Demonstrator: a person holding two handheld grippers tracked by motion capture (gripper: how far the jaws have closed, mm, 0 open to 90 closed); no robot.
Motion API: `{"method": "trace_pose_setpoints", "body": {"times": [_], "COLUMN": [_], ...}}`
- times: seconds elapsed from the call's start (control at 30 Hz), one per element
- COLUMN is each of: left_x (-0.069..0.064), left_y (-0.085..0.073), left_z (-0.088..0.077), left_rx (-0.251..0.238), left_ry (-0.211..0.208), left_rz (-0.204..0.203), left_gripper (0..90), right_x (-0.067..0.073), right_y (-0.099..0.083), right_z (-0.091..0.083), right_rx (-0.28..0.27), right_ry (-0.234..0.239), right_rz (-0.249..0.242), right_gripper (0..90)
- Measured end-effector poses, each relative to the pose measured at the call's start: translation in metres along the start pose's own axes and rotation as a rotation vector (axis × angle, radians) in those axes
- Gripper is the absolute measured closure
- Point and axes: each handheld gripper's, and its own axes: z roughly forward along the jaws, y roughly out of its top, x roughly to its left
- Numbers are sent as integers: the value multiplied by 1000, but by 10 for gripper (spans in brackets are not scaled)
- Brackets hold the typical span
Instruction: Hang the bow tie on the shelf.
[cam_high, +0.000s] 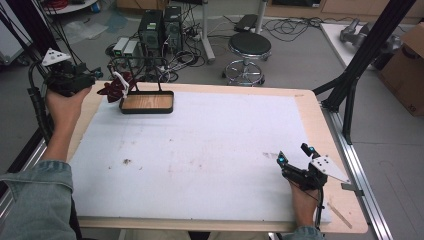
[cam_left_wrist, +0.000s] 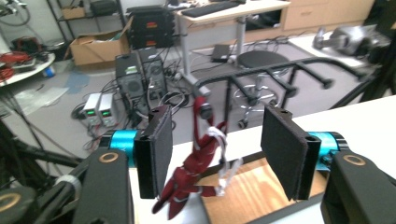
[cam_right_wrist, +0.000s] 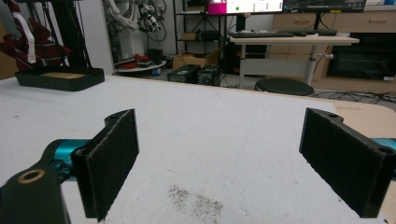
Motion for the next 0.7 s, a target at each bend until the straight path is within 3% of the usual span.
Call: {"method": "trace_pose_setpoints", "body": {"times": [0.3,0.7], "left_x": [-20,-43], "left_y": [-2,-27], "left_z": [-24,-53], "left_rx": [-61,-93], "left_ry": [-53,-95], "left_rz": [6,7], "left_gripper": [345,253], "right_x": [0,0], "right_y": [0,0], "right_z": [0,1], "right_rx": [0,6], "right_ry": [3,3], "right_rz": [4,2], "right_gripper": [111,111]}}
